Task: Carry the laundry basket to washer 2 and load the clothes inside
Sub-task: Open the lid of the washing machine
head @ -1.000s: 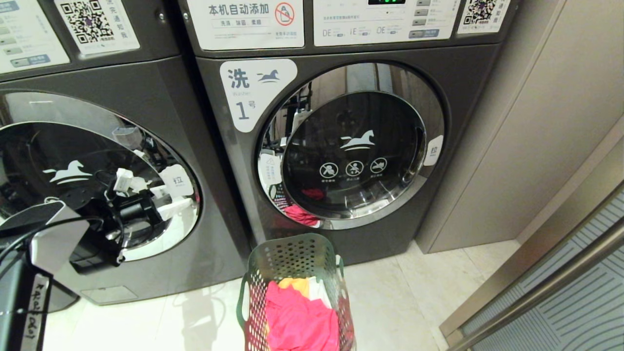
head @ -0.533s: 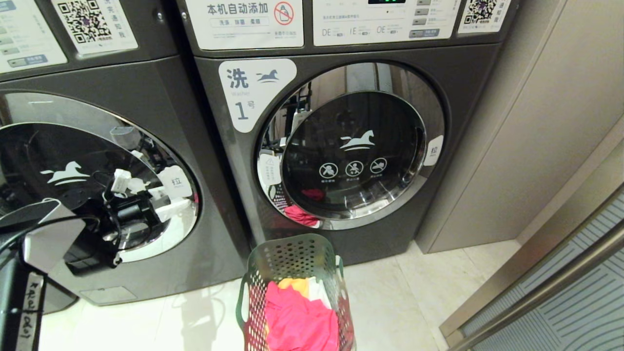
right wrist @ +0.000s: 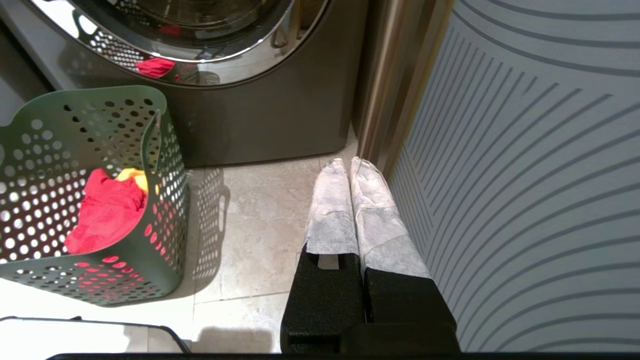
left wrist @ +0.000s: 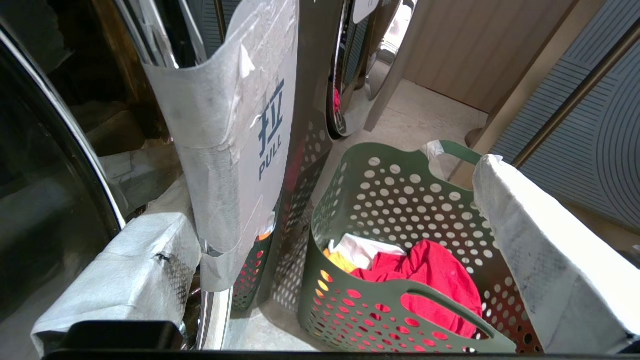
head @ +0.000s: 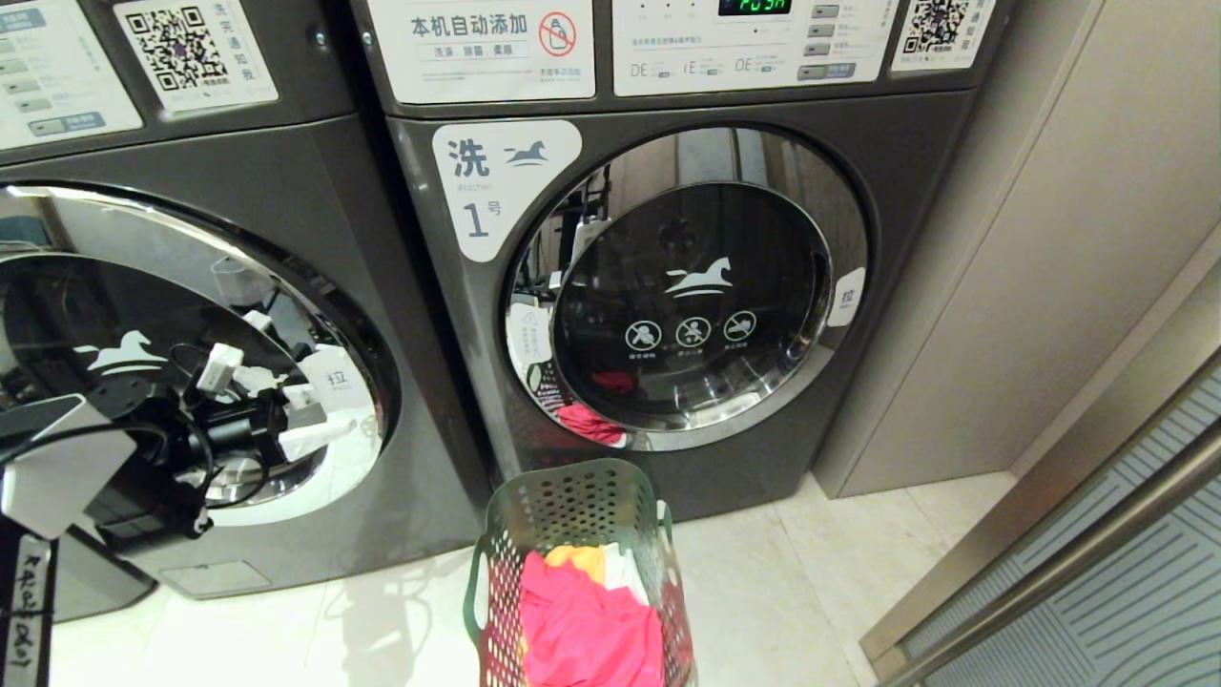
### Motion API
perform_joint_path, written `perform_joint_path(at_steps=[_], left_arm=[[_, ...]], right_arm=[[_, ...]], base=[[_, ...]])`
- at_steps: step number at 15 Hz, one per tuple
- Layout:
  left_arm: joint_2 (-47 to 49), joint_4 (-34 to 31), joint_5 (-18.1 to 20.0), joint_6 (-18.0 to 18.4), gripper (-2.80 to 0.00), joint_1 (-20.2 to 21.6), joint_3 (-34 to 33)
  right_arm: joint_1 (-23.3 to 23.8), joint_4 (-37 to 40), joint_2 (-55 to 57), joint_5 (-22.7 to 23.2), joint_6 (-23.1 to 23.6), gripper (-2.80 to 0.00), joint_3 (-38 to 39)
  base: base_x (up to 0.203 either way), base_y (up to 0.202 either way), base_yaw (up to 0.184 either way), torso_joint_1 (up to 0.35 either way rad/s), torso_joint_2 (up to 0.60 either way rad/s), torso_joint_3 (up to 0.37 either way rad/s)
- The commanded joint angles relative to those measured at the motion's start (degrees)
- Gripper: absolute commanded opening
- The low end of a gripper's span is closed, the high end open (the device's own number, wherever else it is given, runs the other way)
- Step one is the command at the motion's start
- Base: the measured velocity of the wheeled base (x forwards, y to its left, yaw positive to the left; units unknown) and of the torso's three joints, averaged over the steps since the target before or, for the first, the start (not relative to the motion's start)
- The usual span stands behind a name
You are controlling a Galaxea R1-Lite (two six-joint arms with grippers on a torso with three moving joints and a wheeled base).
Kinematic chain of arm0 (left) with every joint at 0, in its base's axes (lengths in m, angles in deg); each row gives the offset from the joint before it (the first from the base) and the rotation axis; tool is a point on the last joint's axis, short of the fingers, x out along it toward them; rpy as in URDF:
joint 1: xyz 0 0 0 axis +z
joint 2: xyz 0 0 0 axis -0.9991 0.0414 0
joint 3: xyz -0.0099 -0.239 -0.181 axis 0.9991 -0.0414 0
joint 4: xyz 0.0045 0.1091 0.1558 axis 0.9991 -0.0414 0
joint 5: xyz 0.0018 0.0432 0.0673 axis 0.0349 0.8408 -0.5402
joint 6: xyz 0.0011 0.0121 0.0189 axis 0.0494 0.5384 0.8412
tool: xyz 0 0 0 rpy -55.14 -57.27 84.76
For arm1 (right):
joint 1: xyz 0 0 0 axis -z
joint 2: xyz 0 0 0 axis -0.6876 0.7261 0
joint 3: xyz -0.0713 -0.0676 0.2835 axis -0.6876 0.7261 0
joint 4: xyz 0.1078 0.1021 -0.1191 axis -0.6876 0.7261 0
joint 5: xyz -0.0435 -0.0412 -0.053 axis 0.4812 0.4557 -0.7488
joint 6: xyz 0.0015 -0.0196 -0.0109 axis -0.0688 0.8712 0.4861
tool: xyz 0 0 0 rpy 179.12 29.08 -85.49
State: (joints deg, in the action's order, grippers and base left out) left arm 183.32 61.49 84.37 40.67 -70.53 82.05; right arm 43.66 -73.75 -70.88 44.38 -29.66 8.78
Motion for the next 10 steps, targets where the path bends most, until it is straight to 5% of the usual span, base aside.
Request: perform_joint_path(at_steps=[1,10], left_arm=[[-0.7,0.5,-0.8,-0.1,0.00,1.8,0.0],[-7.5,0.5,0.8,0.0,0.00,14.3,-6.2]], right_arm=[[0.0,0.0,0.0,0.0,0.0,-2.80,0.4],[0.0,0.0,0.1,0.0,0.0,-2.80,0.4]], base=[[0.000,0.000,0.000,0.000,0.00,0.000],[0.000,0.000,0.000,0.000,0.00,0.000]])
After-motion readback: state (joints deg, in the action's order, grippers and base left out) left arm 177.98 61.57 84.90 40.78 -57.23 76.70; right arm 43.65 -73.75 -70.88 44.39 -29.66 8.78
